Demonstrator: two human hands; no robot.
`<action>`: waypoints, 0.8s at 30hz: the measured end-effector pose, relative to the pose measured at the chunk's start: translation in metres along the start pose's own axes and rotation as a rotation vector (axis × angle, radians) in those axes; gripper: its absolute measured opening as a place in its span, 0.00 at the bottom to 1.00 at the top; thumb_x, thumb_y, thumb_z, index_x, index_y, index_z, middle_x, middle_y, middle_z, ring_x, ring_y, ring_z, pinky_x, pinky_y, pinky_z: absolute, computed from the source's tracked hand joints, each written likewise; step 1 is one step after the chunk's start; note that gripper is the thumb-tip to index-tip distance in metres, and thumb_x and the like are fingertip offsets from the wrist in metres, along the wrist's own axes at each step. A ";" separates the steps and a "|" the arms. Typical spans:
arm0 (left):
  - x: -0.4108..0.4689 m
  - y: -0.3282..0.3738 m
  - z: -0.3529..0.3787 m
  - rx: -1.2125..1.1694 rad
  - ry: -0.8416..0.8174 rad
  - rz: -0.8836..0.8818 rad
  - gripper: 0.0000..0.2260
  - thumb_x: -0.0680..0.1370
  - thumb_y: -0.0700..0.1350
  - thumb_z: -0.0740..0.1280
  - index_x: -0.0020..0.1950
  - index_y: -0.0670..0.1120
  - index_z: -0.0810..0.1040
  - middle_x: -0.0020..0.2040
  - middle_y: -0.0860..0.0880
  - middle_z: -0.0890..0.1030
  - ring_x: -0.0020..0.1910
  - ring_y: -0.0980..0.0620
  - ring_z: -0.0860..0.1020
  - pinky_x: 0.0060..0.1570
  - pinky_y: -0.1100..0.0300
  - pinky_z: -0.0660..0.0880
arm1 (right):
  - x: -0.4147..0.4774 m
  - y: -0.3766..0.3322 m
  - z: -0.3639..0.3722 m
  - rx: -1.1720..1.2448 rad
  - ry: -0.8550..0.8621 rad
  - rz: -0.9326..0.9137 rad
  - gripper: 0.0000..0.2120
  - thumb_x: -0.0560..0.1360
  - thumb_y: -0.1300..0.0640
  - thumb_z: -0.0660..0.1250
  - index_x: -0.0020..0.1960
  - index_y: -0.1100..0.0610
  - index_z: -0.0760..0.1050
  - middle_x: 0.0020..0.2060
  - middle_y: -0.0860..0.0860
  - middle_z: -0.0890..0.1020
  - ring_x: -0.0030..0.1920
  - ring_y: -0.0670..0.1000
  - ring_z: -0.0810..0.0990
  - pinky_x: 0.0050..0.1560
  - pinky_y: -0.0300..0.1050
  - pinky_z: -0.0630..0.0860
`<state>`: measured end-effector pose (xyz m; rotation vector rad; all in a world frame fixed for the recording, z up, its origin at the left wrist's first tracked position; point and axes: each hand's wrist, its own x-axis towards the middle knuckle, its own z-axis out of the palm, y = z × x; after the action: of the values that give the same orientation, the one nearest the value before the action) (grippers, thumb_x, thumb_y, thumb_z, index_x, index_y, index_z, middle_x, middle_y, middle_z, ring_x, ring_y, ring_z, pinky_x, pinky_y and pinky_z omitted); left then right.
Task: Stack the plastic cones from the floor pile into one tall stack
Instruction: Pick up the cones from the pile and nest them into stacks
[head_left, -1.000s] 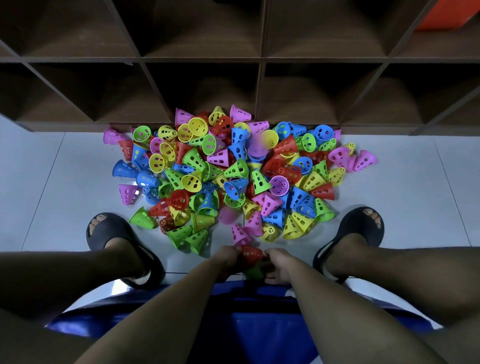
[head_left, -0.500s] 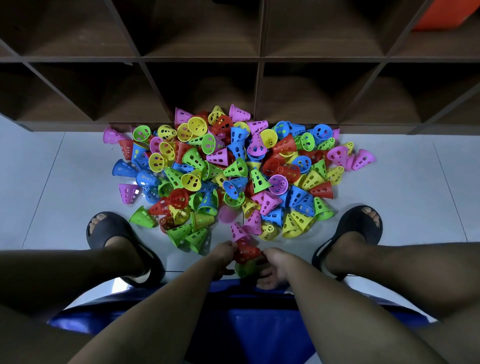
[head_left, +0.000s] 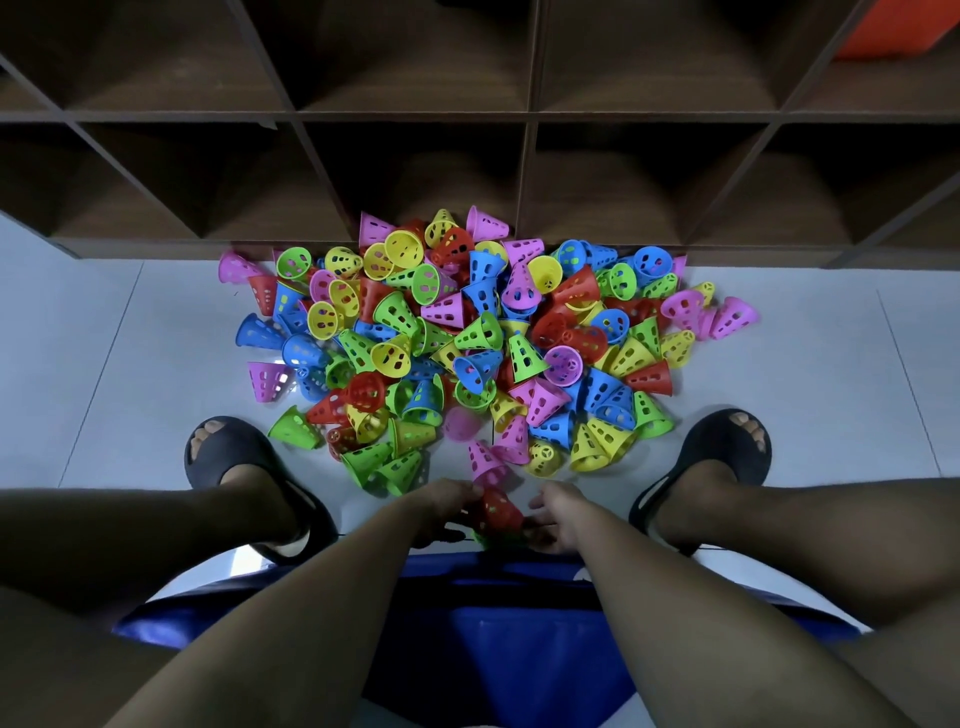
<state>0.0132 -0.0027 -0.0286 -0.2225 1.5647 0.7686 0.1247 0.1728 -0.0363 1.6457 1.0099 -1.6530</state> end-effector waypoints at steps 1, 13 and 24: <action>0.000 -0.002 0.003 0.044 0.004 -0.014 0.12 0.87 0.48 0.61 0.66 0.48 0.79 0.63 0.44 0.82 0.58 0.46 0.81 0.51 0.54 0.78 | 0.001 0.001 0.001 -0.020 -0.018 0.011 0.18 0.86 0.50 0.52 0.61 0.61 0.74 0.54 0.62 0.83 0.54 0.61 0.83 0.51 0.58 0.81; 0.006 -0.005 0.019 -0.083 0.097 0.007 0.10 0.87 0.44 0.61 0.69 0.45 0.73 0.58 0.42 0.78 0.50 0.44 0.80 0.54 0.49 0.81 | 0.002 0.004 0.015 -0.008 -0.271 0.047 0.23 0.83 0.40 0.61 0.69 0.55 0.75 0.63 0.61 0.80 0.64 0.63 0.79 0.64 0.61 0.78; 0.021 0.007 0.006 -0.222 0.327 0.129 0.09 0.81 0.44 0.67 0.57 0.49 0.69 0.59 0.38 0.82 0.51 0.43 0.81 0.43 0.51 0.73 | 0.027 -0.016 0.013 -0.059 0.227 -0.379 0.12 0.82 0.56 0.60 0.64 0.54 0.75 0.35 0.49 0.79 0.30 0.49 0.74 0.30 0.43 0.73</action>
<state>0.0103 0.0121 -0.0457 -0.4310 1.8134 1.0486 0.1026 0.1735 -0.0625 1.7075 1.5481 -1.6710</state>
